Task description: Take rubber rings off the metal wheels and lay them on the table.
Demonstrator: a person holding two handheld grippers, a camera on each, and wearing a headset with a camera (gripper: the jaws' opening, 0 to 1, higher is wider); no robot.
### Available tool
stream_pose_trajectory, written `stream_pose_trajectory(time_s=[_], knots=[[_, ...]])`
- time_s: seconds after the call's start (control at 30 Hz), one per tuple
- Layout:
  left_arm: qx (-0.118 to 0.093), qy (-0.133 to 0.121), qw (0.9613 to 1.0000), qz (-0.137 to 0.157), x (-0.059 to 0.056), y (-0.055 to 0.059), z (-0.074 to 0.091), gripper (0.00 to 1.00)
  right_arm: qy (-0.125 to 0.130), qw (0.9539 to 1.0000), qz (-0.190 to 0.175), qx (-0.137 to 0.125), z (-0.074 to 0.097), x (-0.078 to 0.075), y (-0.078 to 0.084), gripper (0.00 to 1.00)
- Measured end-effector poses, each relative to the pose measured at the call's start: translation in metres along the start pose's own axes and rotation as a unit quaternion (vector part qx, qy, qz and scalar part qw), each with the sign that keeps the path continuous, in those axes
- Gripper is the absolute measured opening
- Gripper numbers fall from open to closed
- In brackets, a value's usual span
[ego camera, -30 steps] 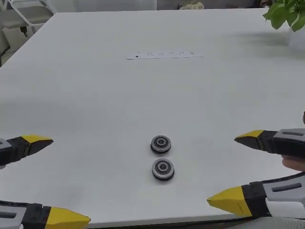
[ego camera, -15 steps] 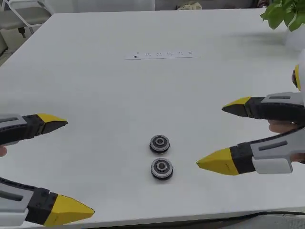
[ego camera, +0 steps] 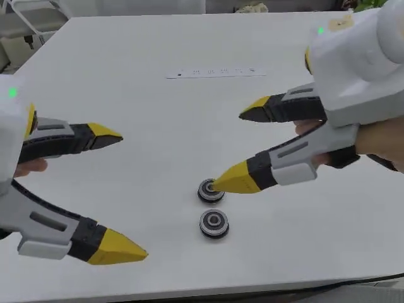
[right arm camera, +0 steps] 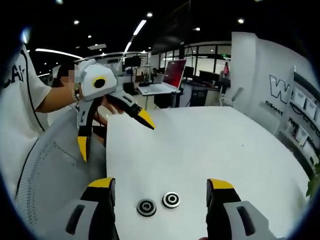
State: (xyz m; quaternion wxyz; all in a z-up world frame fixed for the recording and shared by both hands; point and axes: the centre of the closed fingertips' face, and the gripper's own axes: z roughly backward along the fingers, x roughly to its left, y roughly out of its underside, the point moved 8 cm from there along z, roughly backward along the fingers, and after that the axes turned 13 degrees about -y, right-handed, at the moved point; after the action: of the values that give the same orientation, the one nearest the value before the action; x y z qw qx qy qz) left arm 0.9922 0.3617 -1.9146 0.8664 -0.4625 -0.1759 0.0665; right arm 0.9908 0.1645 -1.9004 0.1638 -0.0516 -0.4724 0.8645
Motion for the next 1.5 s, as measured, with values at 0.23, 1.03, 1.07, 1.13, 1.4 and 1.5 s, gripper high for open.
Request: stream_pose_trajectory(time_s=[0.23, 1.03, 1.07, 1.13, 1.4, 1.5], knots=[[-0.038, -0.004, 0.9992, 0.012, 0.009, -0.007, -0.020, 0.90, -0.026, 0.9995, 0.016, 0.006, -0.021, -0.006, 0.020, 0.64], [-0.090, 0.014, 0.9957, -0.012, -0.018, 0.007, -0.095, 0.45, -0.078, 0.9935, -0.033, 0.077, -0.052, -0.001, 0.101, 0.28], [-0.089, 0.015, 0.9959, -0.007, -0.020, 0.010, -0.097, 0.42, -0.078, 0.9935, -0.035, 0.076, -0.052, -0.001, 0.101, 0.27], [-0.083, 0.014, 0.9964, 0.008, -0.025, 0.017, -0.100, 0.39, -0.076, 0.9939, -0.034, 0.072, -0.052, -0.001, 0.101, 0.24], [-0.045, 0.055, 0.9974, -0.009, -0.044, 0.037, -0.114, 0.27, -0.079, 0.9937, -0.044, 0.066, -0.054, -0.001, 0.105, 0.22], [-0.044, 0.056, 0.9974, -0.009, -0.045, 0.039, -0.116, 0.22, -0.085, 0.9929, -0.047, 0.070, -0.054, 0.000, 0.105, 0.22]])
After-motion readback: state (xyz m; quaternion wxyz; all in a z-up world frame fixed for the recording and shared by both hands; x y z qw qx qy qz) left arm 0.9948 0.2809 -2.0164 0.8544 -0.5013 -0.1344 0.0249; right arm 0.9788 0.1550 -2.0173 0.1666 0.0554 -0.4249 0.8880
